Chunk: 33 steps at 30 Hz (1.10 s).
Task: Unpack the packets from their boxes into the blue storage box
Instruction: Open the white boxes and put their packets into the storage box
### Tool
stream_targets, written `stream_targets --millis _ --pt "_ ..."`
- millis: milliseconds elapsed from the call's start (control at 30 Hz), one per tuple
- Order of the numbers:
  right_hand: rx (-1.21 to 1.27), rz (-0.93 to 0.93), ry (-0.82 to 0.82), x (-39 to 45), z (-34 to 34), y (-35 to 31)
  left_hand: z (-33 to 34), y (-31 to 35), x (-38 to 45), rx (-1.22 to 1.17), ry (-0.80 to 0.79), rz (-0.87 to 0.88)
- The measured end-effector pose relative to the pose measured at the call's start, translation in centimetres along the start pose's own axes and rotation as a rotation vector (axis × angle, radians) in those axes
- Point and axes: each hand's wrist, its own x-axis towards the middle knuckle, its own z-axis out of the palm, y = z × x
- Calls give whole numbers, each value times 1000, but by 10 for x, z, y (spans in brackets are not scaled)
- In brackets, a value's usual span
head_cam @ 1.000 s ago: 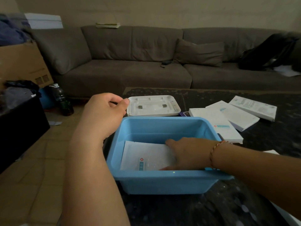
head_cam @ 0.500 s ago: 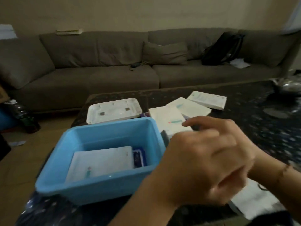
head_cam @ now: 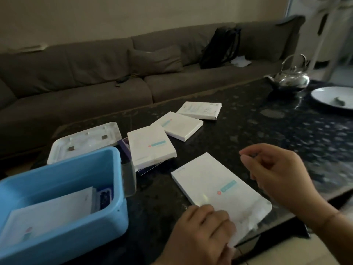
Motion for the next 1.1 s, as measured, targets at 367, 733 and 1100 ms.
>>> stream_targets --millis 367,733,1100 --pt "-106 -767 119 -42 2 -11 -48 -20 25 -350 429 -615" --pt "-401 -758 1 -53 35 -12 -65 -23 31 -445 479 -700" --pt "-525 -691 -28 -48 46 -6 -69 -21 34 -491 468 -713"
